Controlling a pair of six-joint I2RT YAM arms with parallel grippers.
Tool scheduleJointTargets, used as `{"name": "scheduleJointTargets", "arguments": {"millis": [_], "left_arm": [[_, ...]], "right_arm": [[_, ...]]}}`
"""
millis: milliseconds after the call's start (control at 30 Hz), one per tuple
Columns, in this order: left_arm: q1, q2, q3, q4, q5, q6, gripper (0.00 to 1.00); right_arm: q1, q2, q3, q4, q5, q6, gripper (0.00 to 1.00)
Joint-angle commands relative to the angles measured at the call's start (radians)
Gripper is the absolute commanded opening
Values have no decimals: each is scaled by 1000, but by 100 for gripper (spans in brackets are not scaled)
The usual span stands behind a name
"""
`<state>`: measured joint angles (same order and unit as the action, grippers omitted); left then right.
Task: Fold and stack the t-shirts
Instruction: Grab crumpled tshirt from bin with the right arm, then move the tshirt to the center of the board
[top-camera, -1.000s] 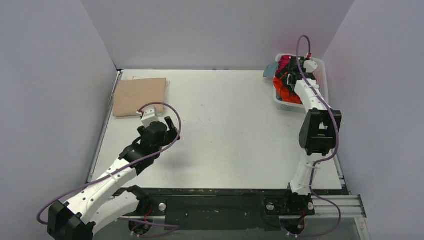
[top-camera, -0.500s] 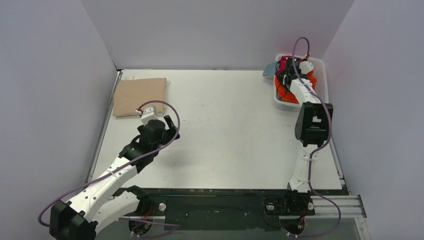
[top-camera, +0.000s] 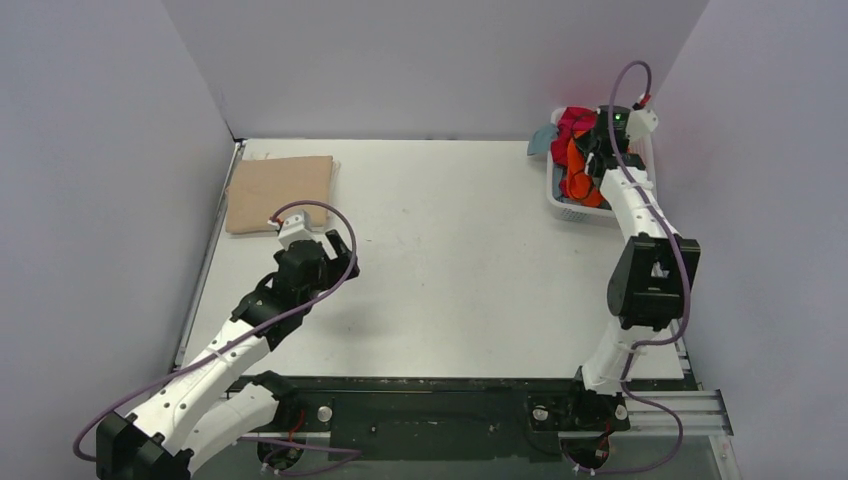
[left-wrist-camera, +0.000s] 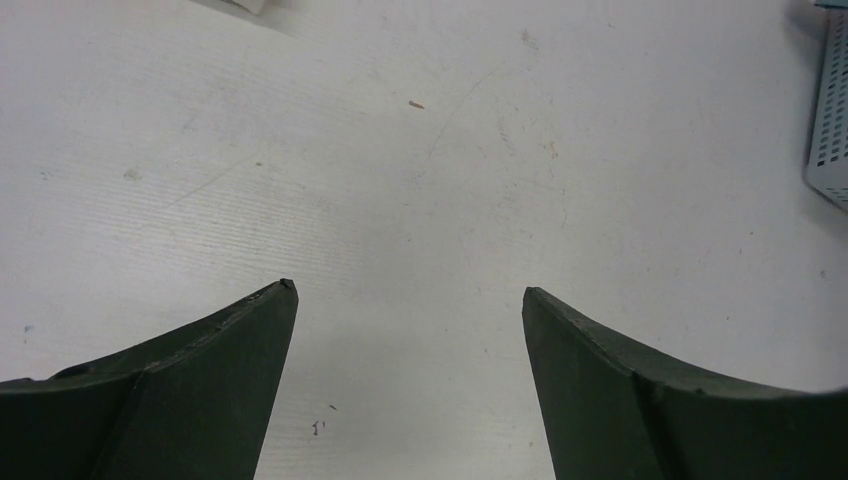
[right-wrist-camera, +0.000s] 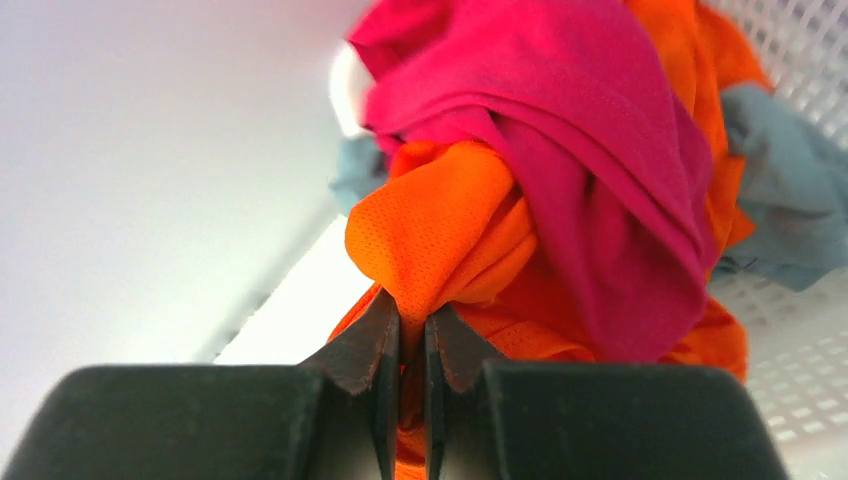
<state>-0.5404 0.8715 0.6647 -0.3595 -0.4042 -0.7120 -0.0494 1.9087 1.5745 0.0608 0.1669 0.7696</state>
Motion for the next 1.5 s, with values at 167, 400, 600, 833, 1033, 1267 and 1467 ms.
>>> {"name": "scheduleJointTargets", "arguments": {"millis": [167, 400, 600, 833, 1033, 1267, 1467], "left_arm": [[8, -60, 16, 48, 37, 11, 93], [10, -92, 16, 45, 37, 13, 93], [10, -101, 16, 46, 45, 12, 93], [11, -119, 20, 39, 60, 11, 93], [12, -156, 25, -5, 62, 8, 93], [13, -230, 31, -105, -14, -41, 93], [14, -287, 41, -223, -78, -102, 93]], "right_arm": [[-13, -299, 27, 60, 51, -65, 0], [-43, -332, 149, 46, 24, -45, 0], [-44, -350, 288, 37, -43, -29, 0], [-9, -335, 536, -115, -366, 17, 0], [165, -364, 580, -185, -508, -10, 0], [379, -427, 459, -148, -562, -13, 0], [515, -506, 161, -79, -535, -7, 0]]}}
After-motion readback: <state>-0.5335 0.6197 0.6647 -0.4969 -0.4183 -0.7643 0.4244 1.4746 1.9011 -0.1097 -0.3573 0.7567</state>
